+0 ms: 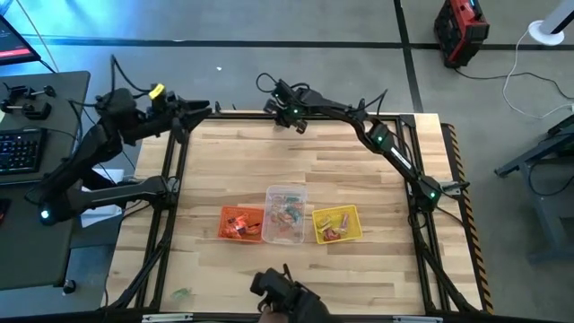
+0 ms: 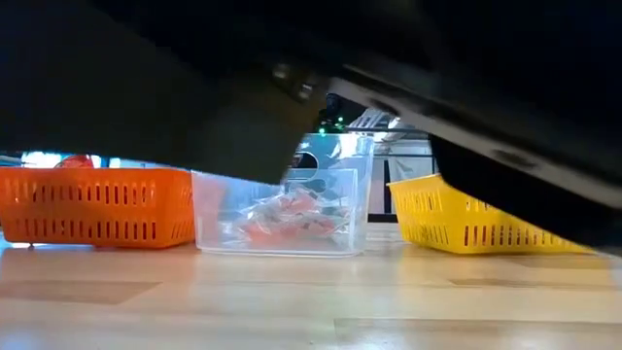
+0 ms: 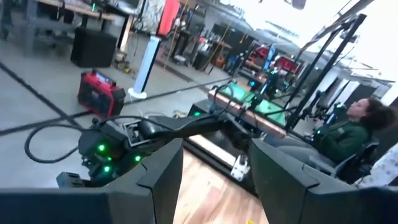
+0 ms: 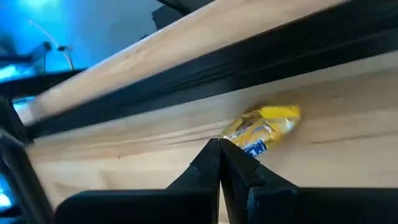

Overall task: Sort candy by brand, put in halloween buckets
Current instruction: Put the yellow candy into the yellow bin

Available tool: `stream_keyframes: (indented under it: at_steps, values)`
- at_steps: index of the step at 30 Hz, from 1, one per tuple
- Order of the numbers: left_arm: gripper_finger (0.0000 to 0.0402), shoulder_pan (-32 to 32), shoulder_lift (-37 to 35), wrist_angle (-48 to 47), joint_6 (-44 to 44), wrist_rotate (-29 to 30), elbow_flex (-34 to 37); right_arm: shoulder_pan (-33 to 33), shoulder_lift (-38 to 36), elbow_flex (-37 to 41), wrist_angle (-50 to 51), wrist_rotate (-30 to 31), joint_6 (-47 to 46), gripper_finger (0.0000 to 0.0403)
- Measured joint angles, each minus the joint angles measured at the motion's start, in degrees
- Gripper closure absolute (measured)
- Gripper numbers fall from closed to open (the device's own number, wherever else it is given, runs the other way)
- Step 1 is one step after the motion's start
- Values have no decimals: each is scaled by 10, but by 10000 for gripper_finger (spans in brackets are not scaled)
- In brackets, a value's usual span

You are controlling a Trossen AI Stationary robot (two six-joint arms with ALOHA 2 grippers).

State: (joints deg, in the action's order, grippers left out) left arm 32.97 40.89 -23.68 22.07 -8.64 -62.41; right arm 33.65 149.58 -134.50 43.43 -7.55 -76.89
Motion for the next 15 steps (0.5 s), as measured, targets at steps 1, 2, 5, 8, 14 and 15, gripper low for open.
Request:
stream_keyframes:
  at_steps: [1,2,5,8,14,15]
  values:
    - [227,0,-2,1,-1,0,-2,2,0,0,3,-2,-15,403]
    - [227,0,-5,0,-1,0,-3,5,0,0,4,-3,-23,403]
    - [227,0,-16,-2,2,0,-4,14,0,0,13,-42,-23,403]
    - [227,0,-23,-5,3,0,-4,24,-1,-5,25,-65,-23,403]
    - [227,0,-33,-9,13,-2,-4,49,-21,-5,139,-77,34,403]
    - [227,0,-34,-9,13,-2,-4,54,-29,-5,191,-72,57,403]
